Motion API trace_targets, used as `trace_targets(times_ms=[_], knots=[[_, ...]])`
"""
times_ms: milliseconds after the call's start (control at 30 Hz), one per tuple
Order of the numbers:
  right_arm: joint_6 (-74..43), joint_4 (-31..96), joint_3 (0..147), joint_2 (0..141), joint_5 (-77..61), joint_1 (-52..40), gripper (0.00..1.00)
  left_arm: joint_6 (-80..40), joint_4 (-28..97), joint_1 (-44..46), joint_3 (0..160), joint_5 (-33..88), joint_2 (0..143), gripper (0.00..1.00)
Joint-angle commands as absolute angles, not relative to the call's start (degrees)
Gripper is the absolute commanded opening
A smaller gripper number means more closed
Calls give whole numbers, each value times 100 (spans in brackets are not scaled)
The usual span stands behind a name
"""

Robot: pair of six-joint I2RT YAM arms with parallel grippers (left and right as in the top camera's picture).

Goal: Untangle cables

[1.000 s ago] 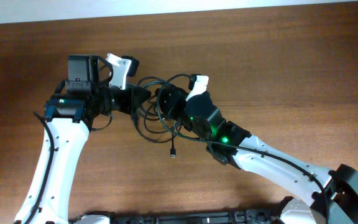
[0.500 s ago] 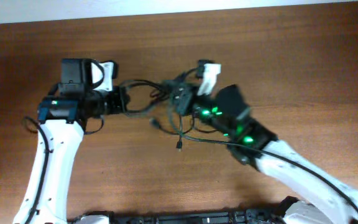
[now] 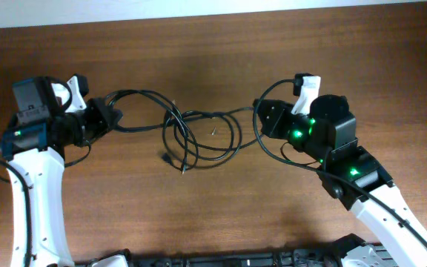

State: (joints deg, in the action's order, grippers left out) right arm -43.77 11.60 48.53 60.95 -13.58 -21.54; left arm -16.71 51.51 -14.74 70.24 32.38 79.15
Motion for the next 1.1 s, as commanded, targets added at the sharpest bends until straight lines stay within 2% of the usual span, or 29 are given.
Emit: trace_targets(times_ms=[0,200,400,533,600,633,733,800,833,1067], knots=[[-3780,1358,4930,5933,-513,-1806,4,-1612,5127,-1962,7039,2722,7806,0],[-3428,1914,4930,5933,633,-1122,4,-1669,5135,-2456,7039,2786,7808,0],[-3454,1909,4930,6139,650,-814,7,-1669,5190,-2456,7039,2783,7808,0],[-3760,1909,4930,6423,314,-823,17,-1669,5354,-2456,7039,2783,7808,5],[-3841,1907,4930,6501,64,-823,28,-1669,5430,-2453,7039,2783,7808,8],[-3839,1911,4930,6504,-130,-823,35,-1669,5502,-2453,7039,2783,7808,12],[-3839,1914,4930,6504,-545,-823,49,-1669,5570,-2453,7039,2788,7808,44],[-3839,1911,4930,6506,-1037,-823,60,-1671,5603,-2453,7039,2790,7808,89],[-3839,1914,4930,6506,-1374,-823,70,-1671,5629,-2453,7039,2790,7808,99],[-3839,2445,4930,6514,-2300,-836,88,-1671,5599,-2027,7039,2783,7808,99]])
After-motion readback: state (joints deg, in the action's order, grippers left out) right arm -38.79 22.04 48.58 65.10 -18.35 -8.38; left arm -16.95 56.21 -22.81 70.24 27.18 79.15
